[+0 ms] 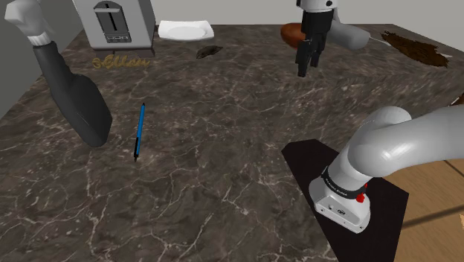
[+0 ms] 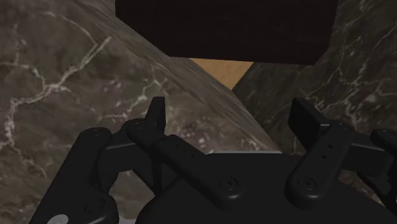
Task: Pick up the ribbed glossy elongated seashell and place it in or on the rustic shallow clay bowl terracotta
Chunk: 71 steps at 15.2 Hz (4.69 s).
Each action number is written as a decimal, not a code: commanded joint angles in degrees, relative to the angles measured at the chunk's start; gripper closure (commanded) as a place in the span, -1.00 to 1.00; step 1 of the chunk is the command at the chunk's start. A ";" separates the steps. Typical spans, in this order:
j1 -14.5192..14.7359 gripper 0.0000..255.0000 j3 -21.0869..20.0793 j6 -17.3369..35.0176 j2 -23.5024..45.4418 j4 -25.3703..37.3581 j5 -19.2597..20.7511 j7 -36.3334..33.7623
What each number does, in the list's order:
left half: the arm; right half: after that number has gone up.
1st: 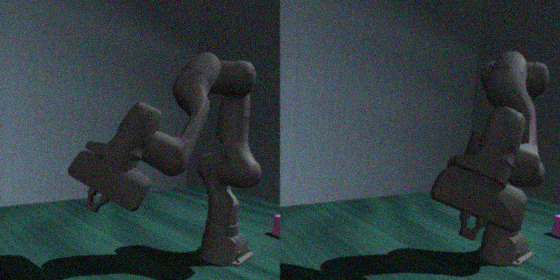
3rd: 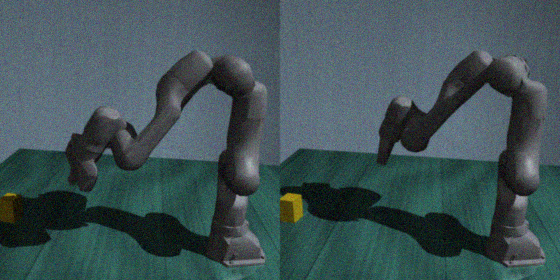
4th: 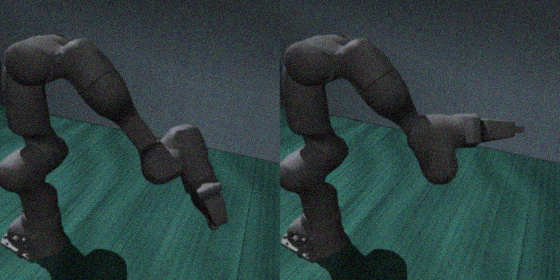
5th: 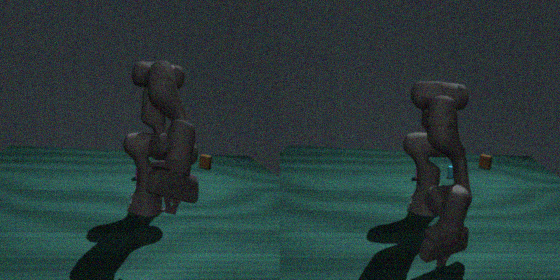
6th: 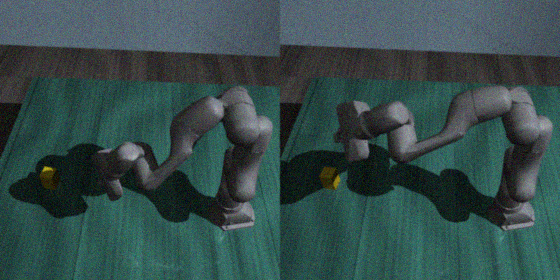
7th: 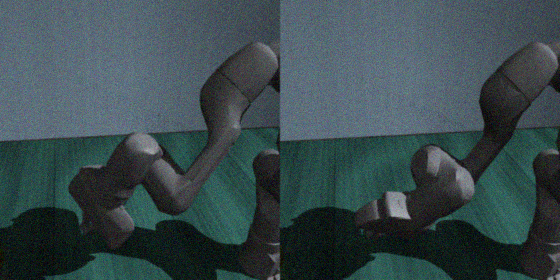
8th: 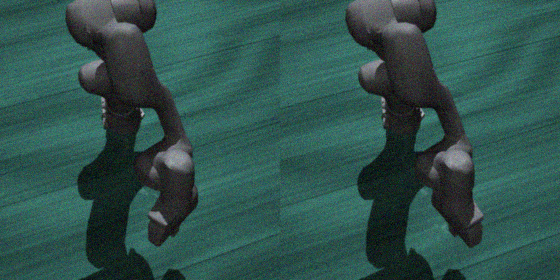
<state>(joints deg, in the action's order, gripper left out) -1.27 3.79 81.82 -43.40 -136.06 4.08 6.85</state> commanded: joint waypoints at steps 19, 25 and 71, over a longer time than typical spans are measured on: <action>-5.59 -1.00 -17.10 11.56 30.08 24.49 -11.28 -52.39; -6.39 -1.00 -19.01 12.56 42.61 38.21 -8.68 -68.62; -5.35 1.00 -19.04 4.32 53.76 58.97 -5.47 -80.30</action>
<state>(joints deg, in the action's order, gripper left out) -6.67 -15.23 87.12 9.89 -78.51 -1.51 -73.38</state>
